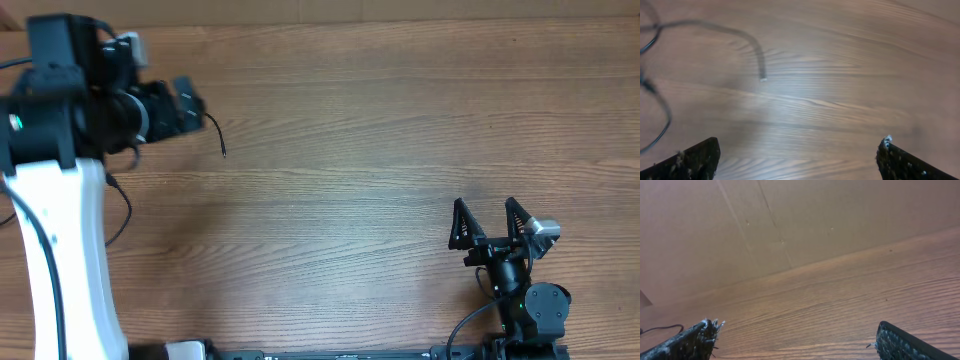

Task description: Untangle cables

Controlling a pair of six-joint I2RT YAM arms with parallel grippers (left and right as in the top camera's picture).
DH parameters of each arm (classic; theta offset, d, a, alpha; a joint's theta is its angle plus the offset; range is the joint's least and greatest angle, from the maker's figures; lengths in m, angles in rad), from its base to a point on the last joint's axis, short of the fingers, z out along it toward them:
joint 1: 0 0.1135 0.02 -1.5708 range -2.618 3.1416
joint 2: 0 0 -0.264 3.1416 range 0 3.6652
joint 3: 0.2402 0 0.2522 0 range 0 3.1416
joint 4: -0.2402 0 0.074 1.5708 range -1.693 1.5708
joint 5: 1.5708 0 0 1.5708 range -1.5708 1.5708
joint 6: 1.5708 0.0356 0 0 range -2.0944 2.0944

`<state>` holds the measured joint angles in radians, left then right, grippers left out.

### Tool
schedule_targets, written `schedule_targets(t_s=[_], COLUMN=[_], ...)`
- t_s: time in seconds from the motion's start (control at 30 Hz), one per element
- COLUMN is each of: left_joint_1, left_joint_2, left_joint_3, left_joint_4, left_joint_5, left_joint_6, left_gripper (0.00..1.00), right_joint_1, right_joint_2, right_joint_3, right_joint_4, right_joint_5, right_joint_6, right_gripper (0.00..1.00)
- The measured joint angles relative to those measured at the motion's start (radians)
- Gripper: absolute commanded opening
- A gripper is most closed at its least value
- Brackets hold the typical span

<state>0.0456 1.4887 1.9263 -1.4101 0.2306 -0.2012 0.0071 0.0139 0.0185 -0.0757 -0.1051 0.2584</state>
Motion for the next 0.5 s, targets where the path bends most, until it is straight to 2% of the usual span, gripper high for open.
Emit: schedule_targets(t_s=[0.1,0.23,0.5], left_joint_1=[-0.106,-0.130,-0.084], left_joint_2=[-0.121,-0.301,-0.640], left_joint_3=[-0.057,-0.229,-0.853], left_joint_4=[0.002,0.075,0.549], left_joint_5=[-0.019,-0.057,-0.102], left_joint_6=[0.005,0.018,0.026], left_gripper=[1.00,1.00,1.00], right_joint_1=[0.000,0.000,0.000], right_joint_2=[0.000,0.000,-0.001], right_joint_3=[0.000,0.000,0.000], right_joint_4=[0.000,0.000,-0.003], right_joint_5=[0.000,0.000,0.000], right_joint_6=[0.000,0.000,0.000], right_gripper=[1.00,1.00,1.00])
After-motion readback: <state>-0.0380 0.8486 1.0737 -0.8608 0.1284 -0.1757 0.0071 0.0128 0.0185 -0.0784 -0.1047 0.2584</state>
